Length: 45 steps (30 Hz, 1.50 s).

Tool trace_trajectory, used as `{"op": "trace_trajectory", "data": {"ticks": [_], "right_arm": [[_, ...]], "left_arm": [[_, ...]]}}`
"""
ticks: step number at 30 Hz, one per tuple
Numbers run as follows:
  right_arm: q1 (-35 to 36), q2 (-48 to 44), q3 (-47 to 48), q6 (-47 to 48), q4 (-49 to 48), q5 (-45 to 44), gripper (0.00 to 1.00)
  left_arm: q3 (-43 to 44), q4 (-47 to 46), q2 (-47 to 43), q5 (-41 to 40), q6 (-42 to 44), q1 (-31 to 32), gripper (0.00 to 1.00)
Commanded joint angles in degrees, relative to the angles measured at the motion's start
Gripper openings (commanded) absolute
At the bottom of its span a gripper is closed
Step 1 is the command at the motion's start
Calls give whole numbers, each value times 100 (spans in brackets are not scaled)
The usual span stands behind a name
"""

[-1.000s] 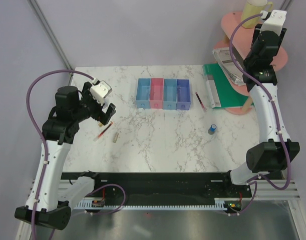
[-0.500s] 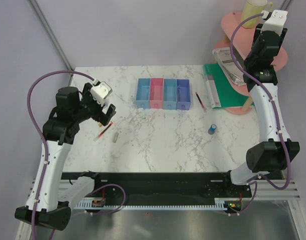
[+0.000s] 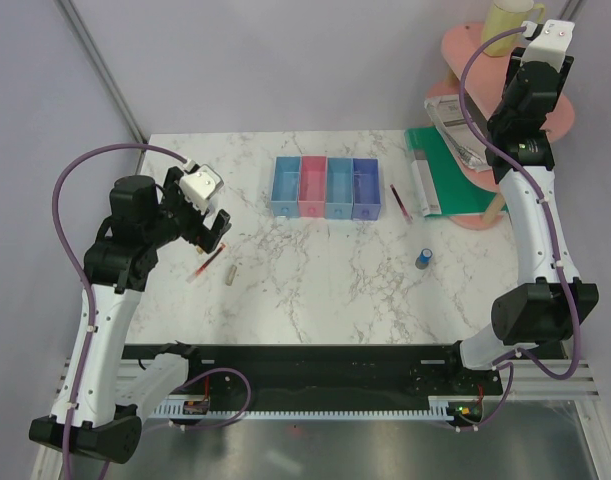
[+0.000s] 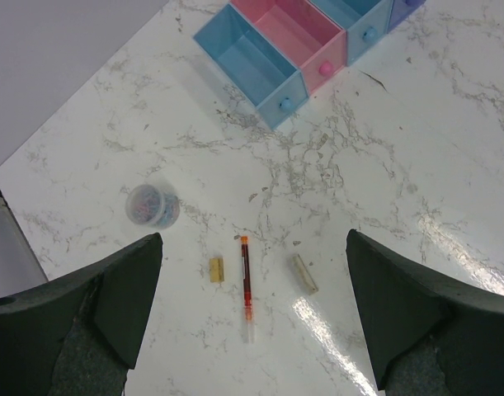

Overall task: Sort the stationery into containers
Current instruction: Pick up the stationery from the corner of the board.

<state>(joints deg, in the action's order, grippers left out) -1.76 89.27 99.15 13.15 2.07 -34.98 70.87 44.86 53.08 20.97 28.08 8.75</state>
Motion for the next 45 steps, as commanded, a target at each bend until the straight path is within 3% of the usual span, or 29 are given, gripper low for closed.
{"op": "trace_trajectory", "data": {"ticks": [1,15,20,31,38,45], "right_arm": [[-35,-130,280,-102,-365,-35,0],[-35,-314,403,-224,-224,237,0],[-35,-515,438,-462,-40,720,0],[-26,-1000,368,-1103,777,3312,0],[-26,-991,271,-1279,1410,5402,0],[79,-745,368,-1297,1648,6599,0]], "left_arm": [[-12,-39,-113,-76,128,12,100],[-65,-48,-166,-41,102,12,100],[-100,-30,-193,-76,137,12,100],[-161,-13,-201,-40,145,4,100],[-258,-13,-245,-23,146,12,100],[-416,-30,-324,-5,189,12,100]]}}
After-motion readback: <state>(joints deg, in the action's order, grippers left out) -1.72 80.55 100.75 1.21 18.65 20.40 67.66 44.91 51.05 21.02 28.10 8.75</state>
